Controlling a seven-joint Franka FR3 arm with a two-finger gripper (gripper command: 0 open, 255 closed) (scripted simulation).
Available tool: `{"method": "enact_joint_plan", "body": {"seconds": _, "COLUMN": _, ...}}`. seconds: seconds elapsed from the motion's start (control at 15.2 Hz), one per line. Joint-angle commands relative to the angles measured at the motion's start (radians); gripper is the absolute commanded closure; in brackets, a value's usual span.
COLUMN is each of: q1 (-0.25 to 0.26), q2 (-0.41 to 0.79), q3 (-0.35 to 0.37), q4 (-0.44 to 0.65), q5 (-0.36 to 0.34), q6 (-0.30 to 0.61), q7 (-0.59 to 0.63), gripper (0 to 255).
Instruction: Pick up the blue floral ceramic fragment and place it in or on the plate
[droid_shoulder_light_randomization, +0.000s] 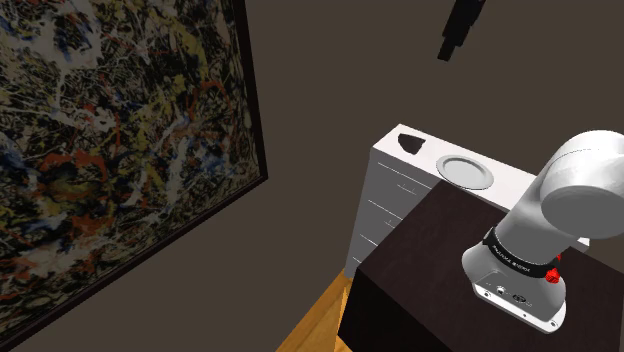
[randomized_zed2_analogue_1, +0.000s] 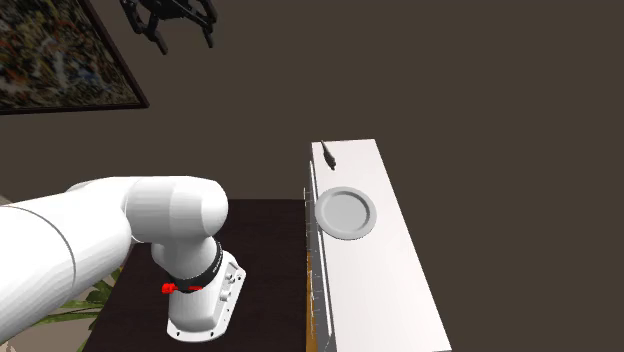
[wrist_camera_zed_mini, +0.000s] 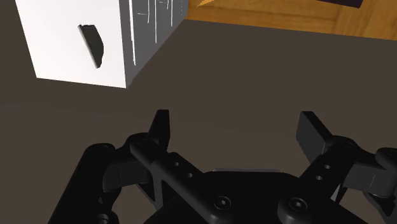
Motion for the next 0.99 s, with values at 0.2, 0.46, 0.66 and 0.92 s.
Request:
{"method": "enact_joint_plan", "body": {"seconds": 0.2, "q1": -0.008, "q2": -0.02, "q3": -0.041, "q4": -0.098, "q5": -0.038, "q6": 0.089, "q7": -0.05, "gripper": 0}}
{"method": "enact_joint_plan", "body": {"seconds": 0.46, "q1": -0.025, "q2": -0.026, "q3": -0.1, "q4": -0.212, "q5": -0.093, "q6": 0.215, "q7": -0.116, "gripper": 0}}
{"method": "enact_joint_plan", "body": {"seconds": 0.66, "q1": -0.042, "q2": -0.011, "q3": -0.15, "q4": -0.284, "q5": -0.137, "q6": 0.317, "q7": -0.164, "gripper": 0}}
{"method": "enact_joint_plan", "body": {"seconds": 0.92, "q1": -0.067, "q2": 0.039, "q3": -0.223, "q4": -0.36, "q5": -0.199, "q6": 0.464, "q7": -0.228, "gripper": 0}}
